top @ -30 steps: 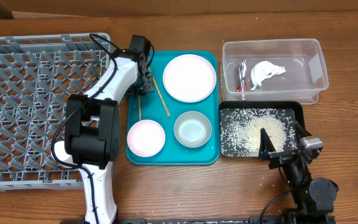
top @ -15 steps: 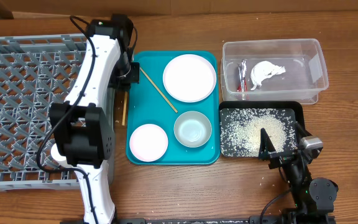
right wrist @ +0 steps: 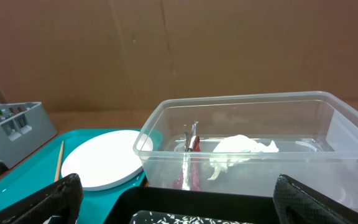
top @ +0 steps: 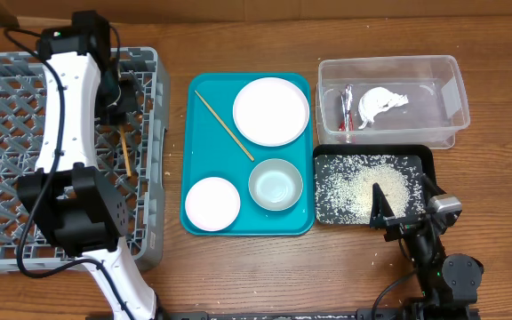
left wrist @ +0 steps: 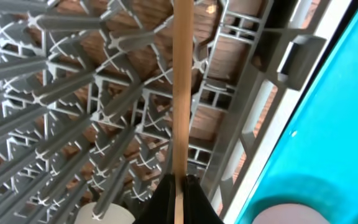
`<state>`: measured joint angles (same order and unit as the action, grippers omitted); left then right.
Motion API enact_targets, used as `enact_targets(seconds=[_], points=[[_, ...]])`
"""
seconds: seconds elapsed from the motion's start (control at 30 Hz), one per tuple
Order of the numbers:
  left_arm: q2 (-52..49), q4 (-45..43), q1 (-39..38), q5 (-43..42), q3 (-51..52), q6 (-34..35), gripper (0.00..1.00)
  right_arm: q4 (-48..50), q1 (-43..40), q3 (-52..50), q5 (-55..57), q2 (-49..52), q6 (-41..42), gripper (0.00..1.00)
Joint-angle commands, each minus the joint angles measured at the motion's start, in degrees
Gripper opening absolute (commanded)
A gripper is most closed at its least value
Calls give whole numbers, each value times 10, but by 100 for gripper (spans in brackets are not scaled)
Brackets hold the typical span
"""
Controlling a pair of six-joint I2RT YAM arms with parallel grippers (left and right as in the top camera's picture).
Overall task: Sort waste into correct bins and load items into the dishwasher
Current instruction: 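Carry the chopstick to the dish rack and insert it, then move the left gripper back to the second chopstick on the tray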
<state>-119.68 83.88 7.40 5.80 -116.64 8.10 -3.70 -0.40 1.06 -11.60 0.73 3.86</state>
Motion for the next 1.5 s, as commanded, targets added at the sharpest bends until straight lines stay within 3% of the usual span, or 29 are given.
enact_targets(seconds=[0.0,0.37,0.53,0.63,0.67,0.83,0.9,1.03,1.13,1.3,1.33,1.47], points=[[13,-4,-7,-8,9,-42,4,3,-4,-6,-1,-6,-3,100],[13,-8,-8,-19,10,-106,4,3,-4,-6,-1,-6,-3,100],[13,-10,-11,-53,10,-124,15,3,-4,-6,-1,-6,-3,100],[13,-9,-10,-54,10,-112,32,4,-4,-6,-1,-6,-3,100],[13,-8,-10,-54,10,-105,33,4,-4,-6,-1,-6,-3,100],[13,5,-10,-71,-3,-84,22,3,-4,-6,-1,-6,-3,99],[14,15,-11,-109,-19,-71,20,4,-4,-6,-1,-6,-3,100],[21,15,-27,-268,-33,-59,21,3,-4,-6,-1,-6,-3,100],[19,-9,-64,-288,-26,-52,21,3,-4,-6,-1,-6,-3,100],[18,-96,-151,-151,27,102,25,3,-4,-6,-1,-6,-3,100],[18,-131,-172,-110,51,159,27,4,-4,-6,-1,-6,-3,100],[18,-209,-201,-39,116,292,25,4,-4,-6,-1,-6,-3,100]])
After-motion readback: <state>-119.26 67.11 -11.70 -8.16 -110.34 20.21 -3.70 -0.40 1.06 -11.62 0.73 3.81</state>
